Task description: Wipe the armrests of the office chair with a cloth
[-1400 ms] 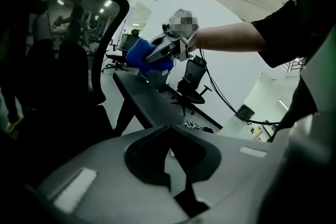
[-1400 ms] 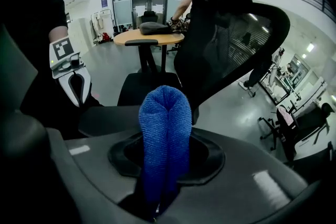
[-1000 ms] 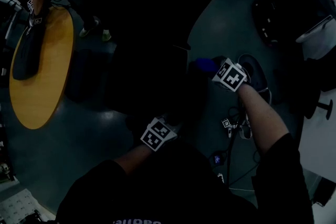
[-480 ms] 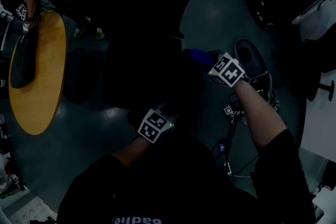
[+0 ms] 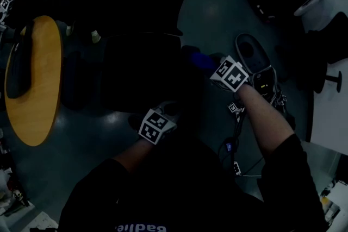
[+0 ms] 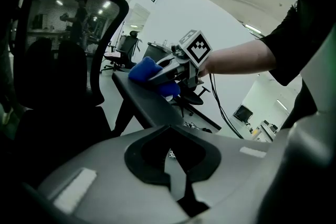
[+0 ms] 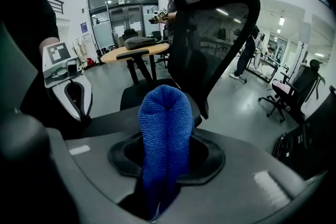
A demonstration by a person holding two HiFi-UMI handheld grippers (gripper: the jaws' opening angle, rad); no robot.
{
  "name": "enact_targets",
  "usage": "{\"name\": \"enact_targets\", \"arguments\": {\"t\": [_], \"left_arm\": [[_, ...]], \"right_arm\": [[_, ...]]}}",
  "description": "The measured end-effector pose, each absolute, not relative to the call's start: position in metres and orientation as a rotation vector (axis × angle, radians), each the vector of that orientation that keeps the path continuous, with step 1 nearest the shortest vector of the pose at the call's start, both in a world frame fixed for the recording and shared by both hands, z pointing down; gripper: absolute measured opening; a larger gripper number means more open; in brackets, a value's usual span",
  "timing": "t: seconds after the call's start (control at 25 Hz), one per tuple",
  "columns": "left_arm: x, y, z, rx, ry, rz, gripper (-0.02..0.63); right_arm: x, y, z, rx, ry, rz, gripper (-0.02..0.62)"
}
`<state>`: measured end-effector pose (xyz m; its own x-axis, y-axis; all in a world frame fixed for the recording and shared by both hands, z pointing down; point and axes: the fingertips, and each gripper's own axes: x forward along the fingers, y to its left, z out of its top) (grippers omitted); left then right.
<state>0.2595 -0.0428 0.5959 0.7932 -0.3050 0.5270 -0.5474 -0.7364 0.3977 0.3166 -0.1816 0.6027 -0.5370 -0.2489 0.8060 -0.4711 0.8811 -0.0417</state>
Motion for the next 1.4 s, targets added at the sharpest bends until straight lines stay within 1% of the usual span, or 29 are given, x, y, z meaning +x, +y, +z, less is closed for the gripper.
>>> {"name": "enact_targets", "arguments": {"t": [0.84,1.4], "left_arm": [[0.258,-0.042,0.598,2.462,-0.564,0.608,0.017],[0.258,-0.041,0.597,2.481,-0.51,0.624,0.017]], "right_arm": [[0.314,-0.11,0.603,0.583,-2.169,0.44,0.13],[0.298,-0.054,0.596,0.578,-2.187,0.525,0.13]]}}
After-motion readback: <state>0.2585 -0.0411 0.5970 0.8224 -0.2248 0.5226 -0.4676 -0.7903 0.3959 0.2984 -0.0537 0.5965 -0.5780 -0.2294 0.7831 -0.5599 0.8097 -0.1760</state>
